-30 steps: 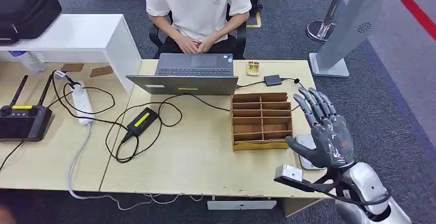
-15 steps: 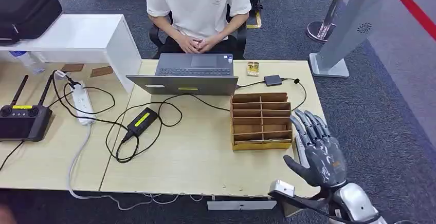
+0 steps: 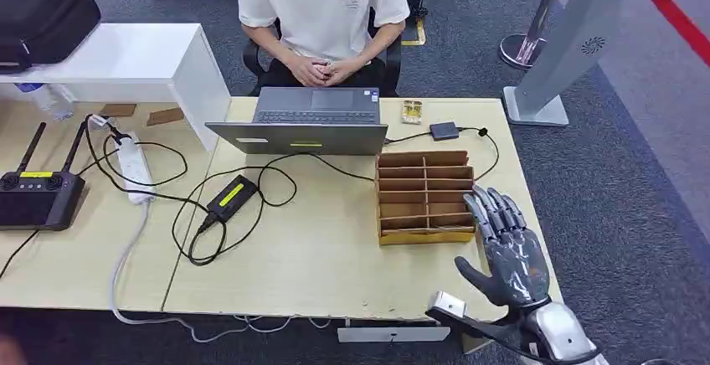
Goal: Pass the card to the sensor for recognition and then transmit it.
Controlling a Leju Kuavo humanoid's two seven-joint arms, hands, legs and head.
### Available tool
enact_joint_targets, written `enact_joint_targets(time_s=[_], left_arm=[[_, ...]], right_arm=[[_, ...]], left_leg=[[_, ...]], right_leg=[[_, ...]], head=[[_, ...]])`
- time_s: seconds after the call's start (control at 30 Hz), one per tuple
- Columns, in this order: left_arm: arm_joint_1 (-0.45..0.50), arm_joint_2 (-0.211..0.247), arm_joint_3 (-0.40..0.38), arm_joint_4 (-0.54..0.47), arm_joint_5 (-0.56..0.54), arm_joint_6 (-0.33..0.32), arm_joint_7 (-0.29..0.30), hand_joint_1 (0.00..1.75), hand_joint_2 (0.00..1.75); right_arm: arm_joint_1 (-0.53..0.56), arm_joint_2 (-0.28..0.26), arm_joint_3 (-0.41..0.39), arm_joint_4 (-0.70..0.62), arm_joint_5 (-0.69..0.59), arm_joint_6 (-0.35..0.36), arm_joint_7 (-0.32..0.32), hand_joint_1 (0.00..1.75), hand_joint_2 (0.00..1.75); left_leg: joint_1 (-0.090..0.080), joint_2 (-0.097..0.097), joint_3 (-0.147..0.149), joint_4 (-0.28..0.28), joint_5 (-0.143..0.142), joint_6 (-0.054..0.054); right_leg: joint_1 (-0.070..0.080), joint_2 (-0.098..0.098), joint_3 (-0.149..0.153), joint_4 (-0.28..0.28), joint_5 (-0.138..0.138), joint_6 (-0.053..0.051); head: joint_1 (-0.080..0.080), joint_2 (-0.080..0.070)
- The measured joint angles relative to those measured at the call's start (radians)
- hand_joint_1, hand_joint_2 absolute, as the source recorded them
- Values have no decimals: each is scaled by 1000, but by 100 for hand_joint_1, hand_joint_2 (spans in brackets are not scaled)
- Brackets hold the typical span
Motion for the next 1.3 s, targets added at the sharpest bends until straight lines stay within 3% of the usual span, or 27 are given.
enact_joint_targets(time_s=[0.17,0.5,1.3], left_arm=[[-3,0,-14,0,-9,0,1,0,175],[-6,0,-33,0,-18,-2,8,0,175],[-8,2,-73,0,-27,-5,20,0,175]], right_arm=[[-63,65,8,147,89,-73,35,0,175],[-136,138,19,350,93,-104,46,0,175],[-215,177,21,532,80,-102,51,0,175]], left_leg=[[0,0,0,0,1,-1],[0,0,0,0,1,-1],[0,0,0,0,0,-1]], right_leg=[[0,0,0,0,0,0],[0,0,0,0,0,0],[0,0,0,0,0,0]], head=[[0,0],[0,0],[0,0]])
